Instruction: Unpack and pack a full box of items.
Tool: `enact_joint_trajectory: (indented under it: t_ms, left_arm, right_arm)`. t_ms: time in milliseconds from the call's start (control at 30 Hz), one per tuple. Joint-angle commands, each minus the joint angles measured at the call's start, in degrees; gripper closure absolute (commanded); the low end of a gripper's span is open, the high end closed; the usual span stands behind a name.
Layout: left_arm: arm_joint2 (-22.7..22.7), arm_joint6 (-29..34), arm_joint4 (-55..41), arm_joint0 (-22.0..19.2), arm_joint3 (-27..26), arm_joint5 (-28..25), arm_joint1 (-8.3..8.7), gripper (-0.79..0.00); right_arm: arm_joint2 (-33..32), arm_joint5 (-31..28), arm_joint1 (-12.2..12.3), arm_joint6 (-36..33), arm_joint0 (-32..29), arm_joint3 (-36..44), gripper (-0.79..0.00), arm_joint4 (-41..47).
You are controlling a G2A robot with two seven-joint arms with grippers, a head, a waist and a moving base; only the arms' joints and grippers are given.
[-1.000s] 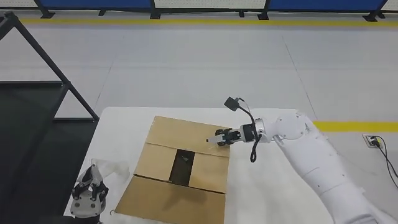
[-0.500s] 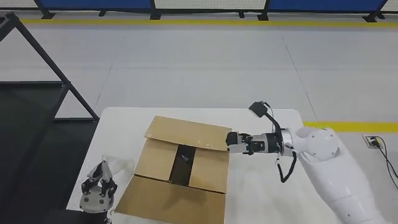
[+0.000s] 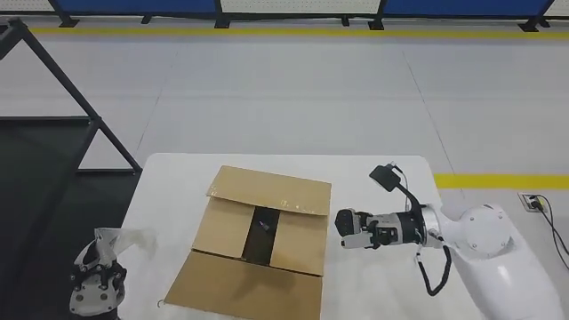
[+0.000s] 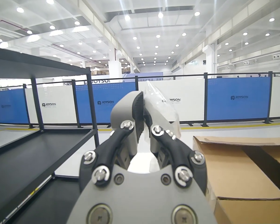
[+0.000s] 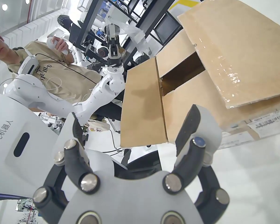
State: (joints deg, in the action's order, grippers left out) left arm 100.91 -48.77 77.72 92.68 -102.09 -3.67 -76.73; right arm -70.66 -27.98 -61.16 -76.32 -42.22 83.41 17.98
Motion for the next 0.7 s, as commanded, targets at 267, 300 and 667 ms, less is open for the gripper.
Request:
enact_joint_trajectory:
  t_ms: [267,300,667]
  left_arm:
    - [-0.5,0.3,0.6,-0.1,1.2,-0.8,0.02,0.0]
    - [-0.6,0.7,1.1,-0.4,1.3,-1.1,0.06,0.0]
    - [-1.7,3.0,4.0,-4.1,1.5,-2.3,0.39,0.0]
  right_arm:
    - [1.0,0.9,3.7,-0.9,-8.3,20.7,-0.785,-14.8]
    - [0.3,0.9,4.6,-0.9,-10.6,23.0,-0.785,-15.8]
    - [4.7,-2.0,14.4,2.0,-26.4,31.7,-0.785,-23.0]
